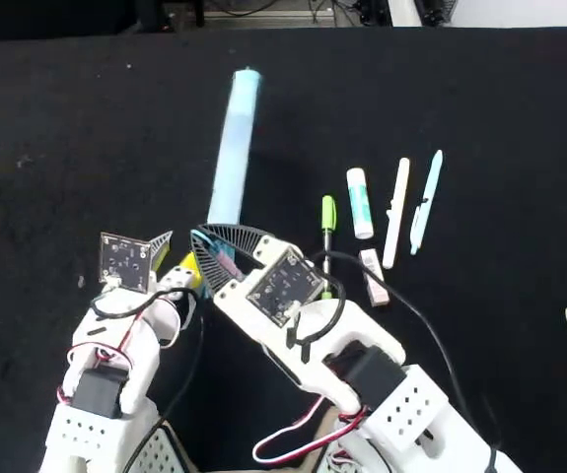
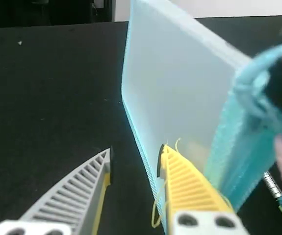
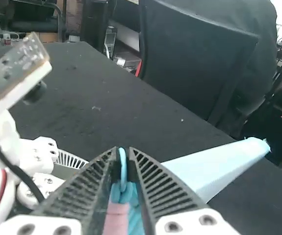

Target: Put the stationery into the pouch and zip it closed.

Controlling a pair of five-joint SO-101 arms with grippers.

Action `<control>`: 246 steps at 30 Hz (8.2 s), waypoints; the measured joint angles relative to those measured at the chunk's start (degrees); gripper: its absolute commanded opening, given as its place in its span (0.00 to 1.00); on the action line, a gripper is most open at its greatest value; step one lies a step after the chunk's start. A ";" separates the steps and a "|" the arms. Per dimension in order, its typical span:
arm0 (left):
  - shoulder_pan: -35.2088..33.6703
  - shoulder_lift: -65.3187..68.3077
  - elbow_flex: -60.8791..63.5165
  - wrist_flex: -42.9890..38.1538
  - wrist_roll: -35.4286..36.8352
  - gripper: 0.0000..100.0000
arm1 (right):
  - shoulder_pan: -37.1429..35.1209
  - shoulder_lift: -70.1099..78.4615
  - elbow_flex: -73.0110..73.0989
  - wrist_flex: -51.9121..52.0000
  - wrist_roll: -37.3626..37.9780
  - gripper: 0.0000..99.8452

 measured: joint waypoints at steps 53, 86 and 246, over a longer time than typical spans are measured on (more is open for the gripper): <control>-7.38 0.00 0.00 1.05 -7.56 0.17 | 9.05 26.02 -9.23 44.66 -4.66 0.17; -7.38 0.00 0.00 1.05 -7.56 0.17 | 13.71 48.35 -9.14 25.67 -13.63 0.01; 1.76 65.23 -29.89 -5.36 -2.20 0.17 | 14.24 18.11 -22.42 29.89 -1.85 0.01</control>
